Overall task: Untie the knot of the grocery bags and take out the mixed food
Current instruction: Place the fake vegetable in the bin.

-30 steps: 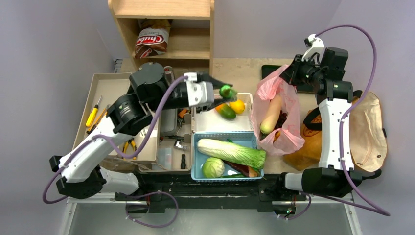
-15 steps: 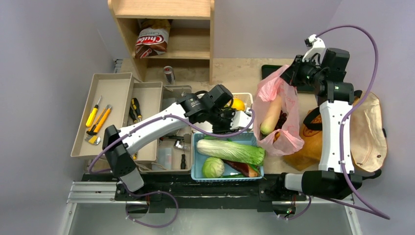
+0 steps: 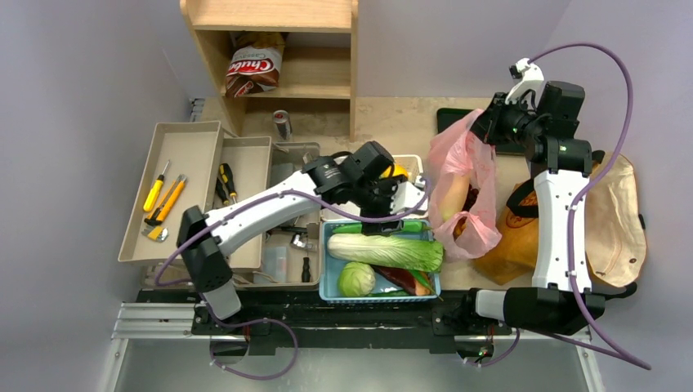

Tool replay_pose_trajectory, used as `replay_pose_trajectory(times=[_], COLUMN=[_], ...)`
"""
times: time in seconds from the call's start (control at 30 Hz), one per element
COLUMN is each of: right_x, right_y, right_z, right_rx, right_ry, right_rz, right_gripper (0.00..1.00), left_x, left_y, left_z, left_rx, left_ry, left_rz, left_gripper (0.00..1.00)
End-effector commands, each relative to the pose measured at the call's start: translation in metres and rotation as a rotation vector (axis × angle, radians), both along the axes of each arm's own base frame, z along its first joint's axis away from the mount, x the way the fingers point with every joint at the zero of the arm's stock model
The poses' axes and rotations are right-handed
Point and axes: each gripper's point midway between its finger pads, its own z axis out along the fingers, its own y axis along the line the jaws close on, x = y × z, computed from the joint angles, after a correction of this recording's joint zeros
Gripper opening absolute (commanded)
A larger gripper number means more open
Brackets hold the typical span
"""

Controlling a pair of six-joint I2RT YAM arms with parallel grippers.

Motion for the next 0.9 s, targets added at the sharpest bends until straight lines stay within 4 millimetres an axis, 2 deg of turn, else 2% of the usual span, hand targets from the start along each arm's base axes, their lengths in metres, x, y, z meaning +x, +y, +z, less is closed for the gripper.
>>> replay_pose_trajectory(times=[0.0, 0.07, 0.13, 0.2, 0.3, 0.37, 0.47, 0.53, 0.6, 0.67, 0.77, 0.87], right_x=[-0.003, -0.003, -0.004, -0.005, -0.006, -0.006, -0.007, -0.007, -0.007, -0.007, -0.008, -0.009], right_y=[0.006, 0.007, 0.008, 0.008, 0.007, 0.006, 0.003, 0.001, 0.0, -0.002, -0.002, -0.003], right_z=[0.018, 0.02, 0.022, 0.024, 0.027, 0.026, 0.023, 0.022, 0.023, 0.024, 0.025, 0.026], right_rx=[0.013, 0.02, 0.028, 0.036, 0.051, 0.055, 0.053, 0.051, 0.051, 0.051, 0.05, 0.051], right_ry=[-0.056, -0.058, -0.06, -0.063, -0.062, -0.058, -0.048, -0.044, -0.048, -0.051, -0.051, -0.054], right_rz=[0.026, 0.027, 0.025, 0.019, -0.003, -0.016, -0.036, -0.05, -0.058, -0.072, -0.079, -0.087], right_gripper=[0.0, 0.0, 0.0, 0.0, 0.0, 0.0, 0.0, 0.0, 0.0, 0.0, 0.0, 0.0], left_x=[-0.021, -0.018, -0.014, -0.01, 0.0, 0.009, 0.012, 0.016, 0.025, 0.045, 0.076, 0.091], left_y=[-0.027, -0.037, -0.051, -0.073, -0.11, -0.134, -0.161, -0.174, -0.185, -0.192, -0.191, -0.192], left_z=[0.154, 0.185, 0.204, 0.211, 0.204, 0.184, 0.15, 0.134, 0.117, 0.092, 0.065, 0.044], left_rx=[-0.512, -0.626, -0.696, -0.729, -0.738, -0.721, -0.706, -0.707, -0.697, -0.663, -0.617, -0.569], left_ry=[-0.07, -0.094, -0.106, -0.101, -0.084, -0.057, 0.025, 0.01, -0.029, -0.059, -0.102, -0.118], left_rz=[-0.032, -0.022, -0.014, 0.004, 0.092, 0.168, 0.214, 0.257, 0.318, 0.427, 0.599, 0.67], left_gripper=[0.7, 0.64, 0.55, 0.5, 0.46, 0.43, 0.43, 0.39, 0.31, 0.24, 0.22, 0.22])
